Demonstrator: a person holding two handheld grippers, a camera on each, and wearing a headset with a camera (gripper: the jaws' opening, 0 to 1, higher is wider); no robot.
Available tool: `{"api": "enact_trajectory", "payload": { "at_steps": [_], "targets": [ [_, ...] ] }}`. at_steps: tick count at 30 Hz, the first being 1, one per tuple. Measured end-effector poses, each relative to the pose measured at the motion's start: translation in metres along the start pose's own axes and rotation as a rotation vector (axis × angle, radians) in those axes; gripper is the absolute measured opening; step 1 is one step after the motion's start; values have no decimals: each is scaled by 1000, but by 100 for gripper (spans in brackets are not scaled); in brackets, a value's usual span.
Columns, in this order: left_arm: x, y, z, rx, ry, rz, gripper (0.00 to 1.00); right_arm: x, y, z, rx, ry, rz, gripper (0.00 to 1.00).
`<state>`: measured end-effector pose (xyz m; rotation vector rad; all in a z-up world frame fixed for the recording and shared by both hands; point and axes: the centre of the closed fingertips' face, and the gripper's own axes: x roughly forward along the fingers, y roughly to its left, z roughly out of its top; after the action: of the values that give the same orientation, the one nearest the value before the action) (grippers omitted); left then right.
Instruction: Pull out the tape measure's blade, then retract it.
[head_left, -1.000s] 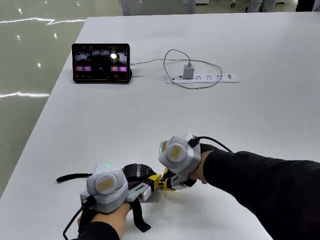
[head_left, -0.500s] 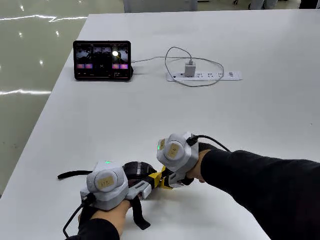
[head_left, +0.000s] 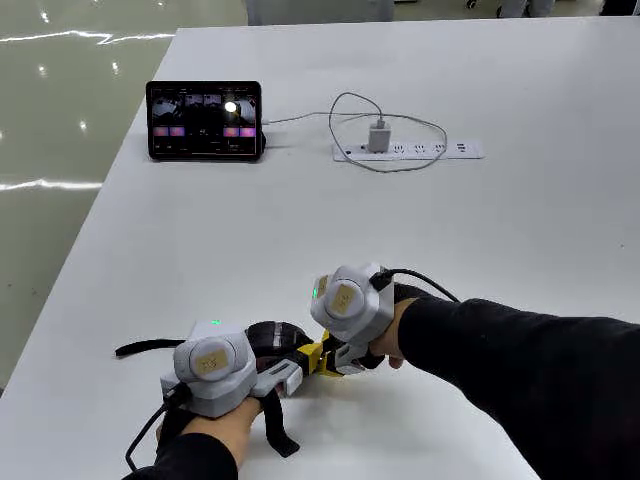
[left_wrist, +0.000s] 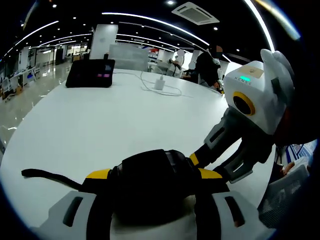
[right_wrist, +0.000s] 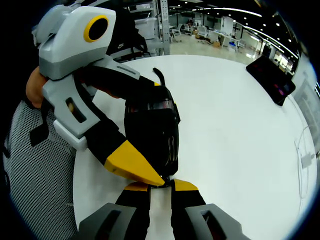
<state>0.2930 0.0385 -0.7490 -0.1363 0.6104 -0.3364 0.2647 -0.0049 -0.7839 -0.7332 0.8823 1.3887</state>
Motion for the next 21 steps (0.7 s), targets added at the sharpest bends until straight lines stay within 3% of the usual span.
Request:
{"api": "enact_trajectory", "payload": {
  "at_steps": [14, 17, 21],
  "targets": [
    [1, 0, 2, 26, 29, -7, 63, -4, -3, 4, -17, -24, -41, 15],
    [-1, 0, 12, 34, 10, -10, 64, -9, -4, 4, -11, -38, -44, 17],
    [-3, 3, 21, 70, -1, 11, 73, -13, -4, 3, -1, -46, -51, 18]
  ]
}}
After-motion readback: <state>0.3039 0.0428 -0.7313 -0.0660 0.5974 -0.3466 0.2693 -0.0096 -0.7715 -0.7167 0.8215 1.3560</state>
